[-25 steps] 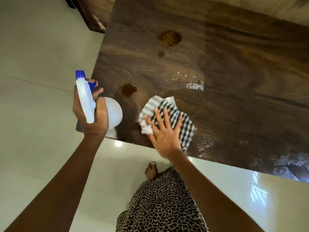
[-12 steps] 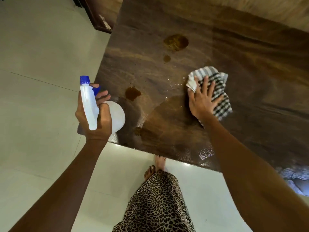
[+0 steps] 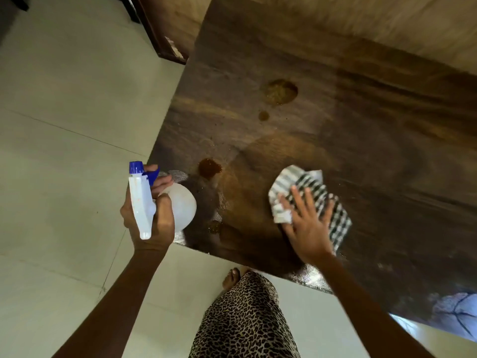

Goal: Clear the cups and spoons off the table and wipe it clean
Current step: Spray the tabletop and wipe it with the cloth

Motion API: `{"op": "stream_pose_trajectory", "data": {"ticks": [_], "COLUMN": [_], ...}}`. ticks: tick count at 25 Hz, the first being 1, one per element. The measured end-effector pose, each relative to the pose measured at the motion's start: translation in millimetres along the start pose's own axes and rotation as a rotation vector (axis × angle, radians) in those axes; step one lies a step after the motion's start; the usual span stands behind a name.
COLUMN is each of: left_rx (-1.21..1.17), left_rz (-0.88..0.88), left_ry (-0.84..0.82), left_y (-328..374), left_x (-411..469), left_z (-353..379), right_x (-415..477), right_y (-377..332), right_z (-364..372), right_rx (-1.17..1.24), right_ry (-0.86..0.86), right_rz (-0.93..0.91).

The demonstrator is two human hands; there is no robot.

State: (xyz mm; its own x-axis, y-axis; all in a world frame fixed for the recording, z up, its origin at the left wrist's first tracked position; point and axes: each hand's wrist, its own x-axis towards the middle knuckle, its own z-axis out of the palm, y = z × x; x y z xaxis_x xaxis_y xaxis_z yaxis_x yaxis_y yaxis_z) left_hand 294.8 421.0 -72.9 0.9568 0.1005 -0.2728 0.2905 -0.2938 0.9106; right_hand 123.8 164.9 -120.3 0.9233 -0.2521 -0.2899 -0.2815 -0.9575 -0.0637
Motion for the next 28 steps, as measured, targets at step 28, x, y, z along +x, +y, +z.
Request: {"op": "stream_pose_trajectory", "data": {"ticks": [28], "left_rx": [0.150], "left_rz": [0.487], "left_ry": [-0.058], "left_y": [38.5], "left_x": [-20.0], "left_z": [-4.4], "right_x": [-51.2], "right_y": [-138.7], "right_z": [28.3], "right_rx": [-0.099], "right_ry": [-0.022], "right_rz": [-0.279]}}
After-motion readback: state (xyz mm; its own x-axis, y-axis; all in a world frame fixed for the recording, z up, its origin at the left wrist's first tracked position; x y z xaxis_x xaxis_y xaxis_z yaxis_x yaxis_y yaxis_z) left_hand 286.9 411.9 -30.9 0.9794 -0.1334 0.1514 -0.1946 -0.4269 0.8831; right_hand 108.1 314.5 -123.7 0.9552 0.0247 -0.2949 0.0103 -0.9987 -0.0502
